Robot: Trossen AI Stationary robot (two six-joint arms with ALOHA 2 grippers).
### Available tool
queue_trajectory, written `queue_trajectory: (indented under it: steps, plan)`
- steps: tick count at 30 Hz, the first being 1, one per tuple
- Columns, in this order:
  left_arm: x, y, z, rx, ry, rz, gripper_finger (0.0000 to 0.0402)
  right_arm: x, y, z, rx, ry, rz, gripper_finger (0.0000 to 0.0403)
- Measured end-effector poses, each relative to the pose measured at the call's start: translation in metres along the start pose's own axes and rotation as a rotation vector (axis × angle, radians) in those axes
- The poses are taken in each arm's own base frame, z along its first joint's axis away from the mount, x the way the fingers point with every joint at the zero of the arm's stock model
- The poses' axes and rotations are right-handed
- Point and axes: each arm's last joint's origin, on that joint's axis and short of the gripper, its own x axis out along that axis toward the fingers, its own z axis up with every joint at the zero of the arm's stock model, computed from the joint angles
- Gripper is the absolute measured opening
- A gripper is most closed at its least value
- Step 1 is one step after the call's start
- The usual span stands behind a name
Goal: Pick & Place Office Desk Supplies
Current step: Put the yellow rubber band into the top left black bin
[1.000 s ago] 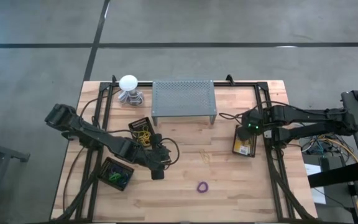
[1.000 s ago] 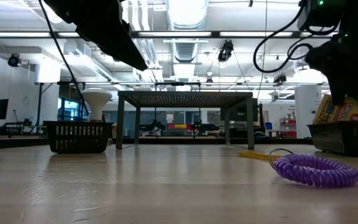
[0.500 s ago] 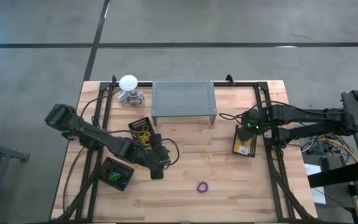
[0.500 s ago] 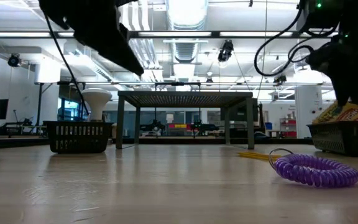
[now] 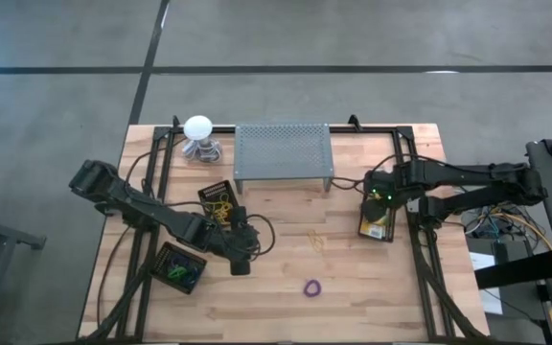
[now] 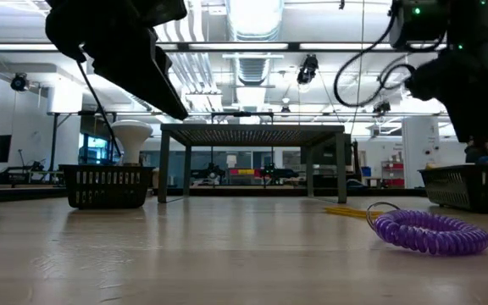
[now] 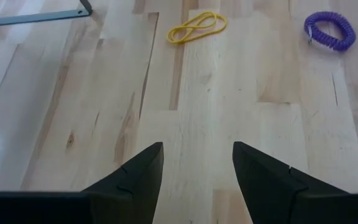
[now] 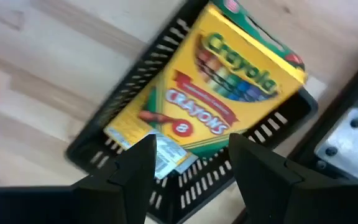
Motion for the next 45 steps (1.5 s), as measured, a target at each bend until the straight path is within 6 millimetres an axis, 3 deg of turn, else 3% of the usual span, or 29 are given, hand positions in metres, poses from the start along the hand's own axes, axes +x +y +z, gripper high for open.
queue_trajectory:
  steps: [8,15,28,35,45]
  plan:
    - [0.000,-0.003,0.009,-0.043,-0.092,-0.027,0.0199,-0.021,0.030,0.008,-0.242,-0.170,0.225,0.0196]
    - [0.000,-0.003,0.017,-0.077,-0.158,-0.044,0.0199,-0.017,0.064,-0.008,-0.508,-0.262,0.384,0.0196]
    - [0.046,-0.013,0.030,0.060,-0.293,-0.064,0.0199,-0.017,0.077,-0.034,-0.637,-0.378,0.366,0.0196]
    - [0.047,-0.013,0.039,0.053,-0.233,-0.068,0.0199,0.013,0.096,-0.033,-0.693,-0.416,0.353,0.0196]
    - [-0.003,-0.009,0.049,-0.065,-0.211,-0.109,0.0199,0.083,0.138,-0.049,-1.316,-0.488,0.260,0.0196]
